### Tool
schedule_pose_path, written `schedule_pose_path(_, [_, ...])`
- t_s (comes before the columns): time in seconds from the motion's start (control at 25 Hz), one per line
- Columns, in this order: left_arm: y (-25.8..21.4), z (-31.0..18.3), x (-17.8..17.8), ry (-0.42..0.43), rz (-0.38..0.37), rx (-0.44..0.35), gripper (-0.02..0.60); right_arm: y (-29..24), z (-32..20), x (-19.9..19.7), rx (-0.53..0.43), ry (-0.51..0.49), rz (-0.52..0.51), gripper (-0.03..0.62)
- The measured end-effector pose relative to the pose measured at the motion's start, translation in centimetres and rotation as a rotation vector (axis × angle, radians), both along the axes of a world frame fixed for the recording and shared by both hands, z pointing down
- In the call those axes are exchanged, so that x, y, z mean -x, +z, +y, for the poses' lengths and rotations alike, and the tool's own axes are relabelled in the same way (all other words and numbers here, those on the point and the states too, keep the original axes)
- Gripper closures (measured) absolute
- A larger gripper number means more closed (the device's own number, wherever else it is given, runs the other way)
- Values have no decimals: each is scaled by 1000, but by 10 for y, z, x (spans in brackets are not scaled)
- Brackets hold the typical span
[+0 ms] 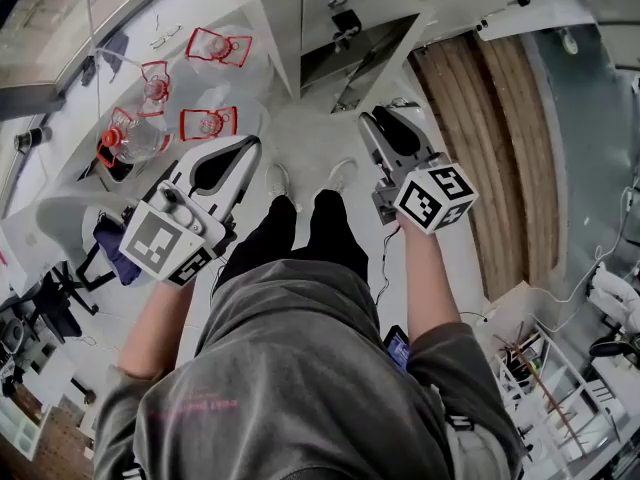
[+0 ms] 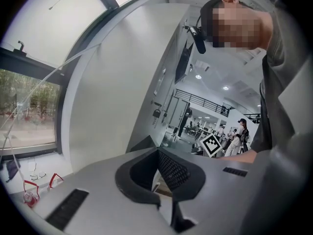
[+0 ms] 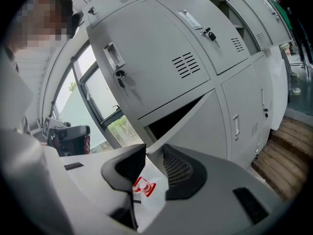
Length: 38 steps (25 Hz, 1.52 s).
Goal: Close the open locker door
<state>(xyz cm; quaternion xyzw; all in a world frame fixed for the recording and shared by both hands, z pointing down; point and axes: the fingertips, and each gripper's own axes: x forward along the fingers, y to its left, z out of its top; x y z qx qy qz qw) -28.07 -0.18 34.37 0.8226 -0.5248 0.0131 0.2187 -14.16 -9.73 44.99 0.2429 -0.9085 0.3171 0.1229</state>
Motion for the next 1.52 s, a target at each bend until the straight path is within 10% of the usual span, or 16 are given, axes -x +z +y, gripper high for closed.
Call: schedule_pose_path(1.52, [-9, 27, 72, -138, 3, -22, 571, 1, -18, 89, -62, -85, 48, 522])
